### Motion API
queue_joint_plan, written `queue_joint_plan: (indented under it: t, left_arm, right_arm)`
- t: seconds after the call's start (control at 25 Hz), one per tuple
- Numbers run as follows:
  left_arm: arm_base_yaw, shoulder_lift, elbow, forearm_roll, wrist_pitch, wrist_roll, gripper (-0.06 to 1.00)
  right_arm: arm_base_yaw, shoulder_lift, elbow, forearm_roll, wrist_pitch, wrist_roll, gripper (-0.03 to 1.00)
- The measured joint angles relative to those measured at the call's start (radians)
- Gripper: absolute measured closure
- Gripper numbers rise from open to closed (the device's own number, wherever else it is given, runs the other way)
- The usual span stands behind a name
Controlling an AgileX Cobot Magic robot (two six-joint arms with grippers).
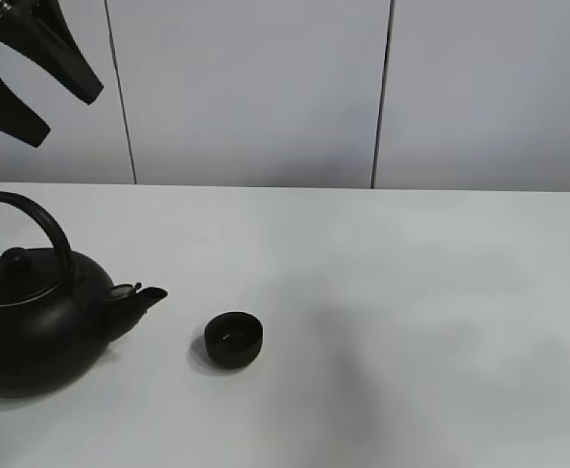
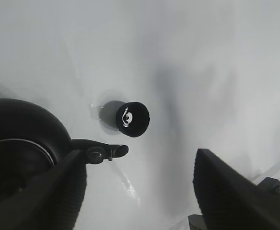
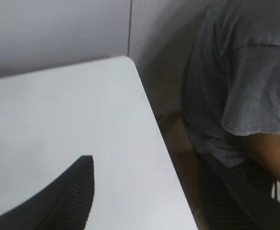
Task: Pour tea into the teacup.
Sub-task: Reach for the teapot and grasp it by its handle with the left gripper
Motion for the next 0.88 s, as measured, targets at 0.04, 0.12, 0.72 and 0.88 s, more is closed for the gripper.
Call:
queue_joint_plan:
  t: [0.04, 0.12, 0.72, 0.88]
  left_arm:
    - [0.000, 0.000, 0.000, 0.000, 0.000, 0.000, 0.47]
    - [0.000, 0.000, 0.000, 0.000, 0.000, 0.000, 0.47]
    - [0.000, 0.000, 0.000, 0.000, 0.000, 0.000, 0.47]
    - [0.000, 0.000, 0.000, 0.000, 0.000, 0.000, 0.47]
  right_arm:
    - [0.000, -0.070, 0.000, 0.032, 0.017, -0.013, 0.53]
    - [0.000, -0.236, 0.000, 0.094, 0.044, -0.035, 0.53]
    - [0.000, -1.009, 0.435, 0.452, 0.128, -0.273, 0.53]
    - [0.000, -1.024, 0.629, 0.396, 0.092, -0.246, 0.53]
